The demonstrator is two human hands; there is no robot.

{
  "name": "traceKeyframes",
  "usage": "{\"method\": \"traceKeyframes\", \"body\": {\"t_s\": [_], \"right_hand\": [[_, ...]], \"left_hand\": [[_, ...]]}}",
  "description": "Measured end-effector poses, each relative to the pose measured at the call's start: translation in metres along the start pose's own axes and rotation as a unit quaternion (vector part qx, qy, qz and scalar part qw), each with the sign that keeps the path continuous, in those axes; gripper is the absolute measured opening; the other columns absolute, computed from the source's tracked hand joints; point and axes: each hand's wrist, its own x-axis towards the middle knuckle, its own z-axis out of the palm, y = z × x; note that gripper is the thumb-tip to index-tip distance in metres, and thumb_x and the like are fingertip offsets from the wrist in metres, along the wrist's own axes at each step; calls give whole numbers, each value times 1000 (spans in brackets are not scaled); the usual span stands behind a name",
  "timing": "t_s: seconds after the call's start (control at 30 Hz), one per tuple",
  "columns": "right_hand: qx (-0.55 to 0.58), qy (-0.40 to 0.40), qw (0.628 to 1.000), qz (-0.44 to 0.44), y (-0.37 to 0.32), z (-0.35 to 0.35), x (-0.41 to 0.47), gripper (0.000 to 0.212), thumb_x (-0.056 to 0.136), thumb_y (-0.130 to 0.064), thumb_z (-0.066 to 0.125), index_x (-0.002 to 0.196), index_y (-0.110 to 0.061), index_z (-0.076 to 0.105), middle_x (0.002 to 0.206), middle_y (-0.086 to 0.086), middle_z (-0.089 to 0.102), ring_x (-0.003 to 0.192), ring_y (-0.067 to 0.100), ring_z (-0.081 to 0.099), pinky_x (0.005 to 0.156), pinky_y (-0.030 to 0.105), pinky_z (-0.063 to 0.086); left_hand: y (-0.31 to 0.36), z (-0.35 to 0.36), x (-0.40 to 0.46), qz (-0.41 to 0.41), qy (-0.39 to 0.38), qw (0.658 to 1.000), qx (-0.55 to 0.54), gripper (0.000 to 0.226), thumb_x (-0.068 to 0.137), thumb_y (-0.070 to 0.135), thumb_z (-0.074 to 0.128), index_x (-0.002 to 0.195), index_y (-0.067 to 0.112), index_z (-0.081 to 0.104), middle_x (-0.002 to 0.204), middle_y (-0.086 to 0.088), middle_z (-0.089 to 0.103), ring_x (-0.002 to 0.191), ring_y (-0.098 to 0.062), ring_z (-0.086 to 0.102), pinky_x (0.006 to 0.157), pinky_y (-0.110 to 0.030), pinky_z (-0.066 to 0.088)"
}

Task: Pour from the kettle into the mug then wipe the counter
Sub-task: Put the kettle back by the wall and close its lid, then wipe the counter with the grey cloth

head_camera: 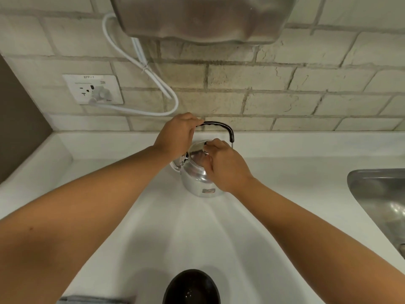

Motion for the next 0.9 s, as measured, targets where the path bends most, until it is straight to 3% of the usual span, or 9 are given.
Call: {"method": "traceKeyframes", "body": {"t_s": [0.43,0.6,0.7,0.77,0.83,0.9], "right_hand": [[5,2,1000,19,-4,2,1,26,89,-15,47,105,-3,64,114,12,60,100,29,56,69,24,35],[10,-15,999,33,-7,1,-1,28,91,-17,45,109,-3,62,116,12,58,102,30,55,69,27,36],[17,-46,998,50,-11,-5,-3,32,93,-19,43,116,-4,59,126,12,54,110,31,53,76,30,42],[19,-99,993,53,-12,-10,-8,40,95,-21,41,131,-5,48,143,12,43,130,32,40,94,34,40],[11,-152,987,50,-14,-18,-19,53,95,-22,41,145,-10,26,157,10,20,145,30,9,115,40,21],[10,-136,989,54,-18,-27,-39,58,96,-23,42,148,-17,19,159,8,10,146,29,-1,118,44,10]], "left_hand": [[-15,11,26,-143,-166,976,-7,38,92,1,45,120,14,67,129,-9,64,118,-24,59,103,-33,44],[-10,4,19,-142,-235,962,-7,47,93,-1,38,134,15,54,141,-11,53,129,-28,49,107,-35,38],[2,-8,1,-146,-231,961,-36,43,93,0,41,132,9,56,136,-16,56,125,-33,51,99,-33,39],[12,-21,-16,-160,-209,963,-53,39,95,7,46,133,11,54,137,-15,55,125,-30,50,96,-26,35],[22,-39,-39,-180,-193,963,-62,39,96,19,48,135,18,51,143,-8,50,130,-24,45,96,-22,29],[31,-59,-68,-196,-175,962,-74,38,95,27,49,133,24,53,143,-2,49,130,-20,45,95,-21,30]]}}
